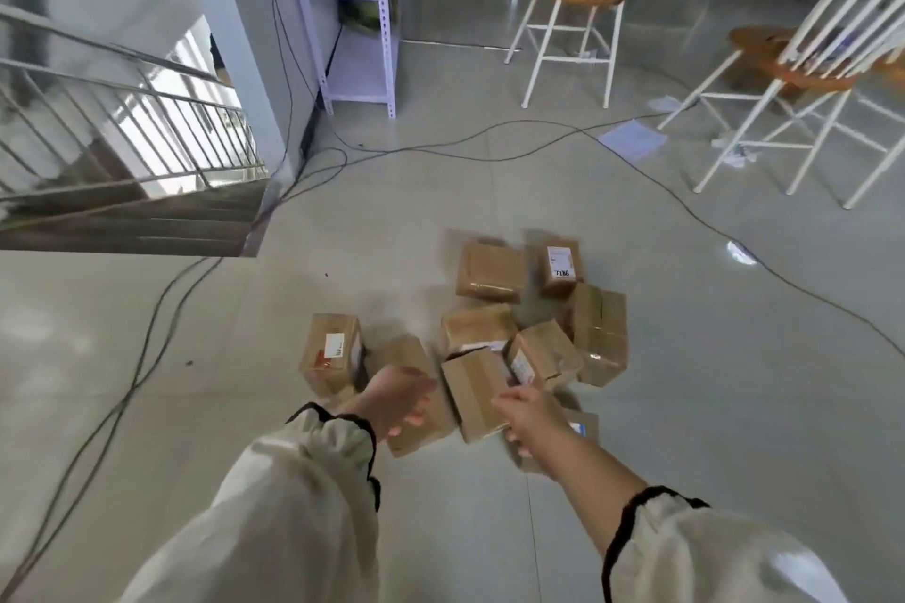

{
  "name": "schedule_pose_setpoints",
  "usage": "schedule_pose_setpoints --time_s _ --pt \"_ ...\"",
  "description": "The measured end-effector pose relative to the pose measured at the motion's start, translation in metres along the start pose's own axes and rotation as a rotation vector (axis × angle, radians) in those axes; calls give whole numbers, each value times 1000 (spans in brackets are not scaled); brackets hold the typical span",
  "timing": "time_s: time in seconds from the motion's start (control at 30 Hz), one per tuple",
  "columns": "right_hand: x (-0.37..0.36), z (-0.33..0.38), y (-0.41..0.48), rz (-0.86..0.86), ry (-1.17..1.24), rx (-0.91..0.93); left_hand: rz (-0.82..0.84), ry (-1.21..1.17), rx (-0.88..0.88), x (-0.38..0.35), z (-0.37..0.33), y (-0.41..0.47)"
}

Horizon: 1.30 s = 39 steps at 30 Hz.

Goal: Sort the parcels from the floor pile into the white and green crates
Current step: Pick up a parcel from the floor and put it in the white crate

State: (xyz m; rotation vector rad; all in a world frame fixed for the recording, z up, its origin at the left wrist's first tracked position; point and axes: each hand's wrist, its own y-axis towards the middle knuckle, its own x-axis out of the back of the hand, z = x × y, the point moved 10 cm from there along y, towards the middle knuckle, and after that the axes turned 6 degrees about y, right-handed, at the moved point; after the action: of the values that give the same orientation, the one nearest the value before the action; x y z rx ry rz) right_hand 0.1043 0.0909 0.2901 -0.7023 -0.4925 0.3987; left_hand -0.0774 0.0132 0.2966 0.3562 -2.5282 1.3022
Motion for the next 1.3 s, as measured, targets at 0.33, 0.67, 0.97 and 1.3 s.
schedule_pose_setpoints --time_s 0.33,0.67,0.97,1.3 --pt "-154 -188 275 98 -116 71 -201 131 -102 -119 213 284" --pt "-173 -218 345 -41 -137 109 -380 -2 -37 -56 260 336" --pt "-178 -222 345 29 -142 66 -254 -261 -1 -93 254 359" --pt "-130 -161 309 -66 -92 232 -327 10 -125 -60 199 321"
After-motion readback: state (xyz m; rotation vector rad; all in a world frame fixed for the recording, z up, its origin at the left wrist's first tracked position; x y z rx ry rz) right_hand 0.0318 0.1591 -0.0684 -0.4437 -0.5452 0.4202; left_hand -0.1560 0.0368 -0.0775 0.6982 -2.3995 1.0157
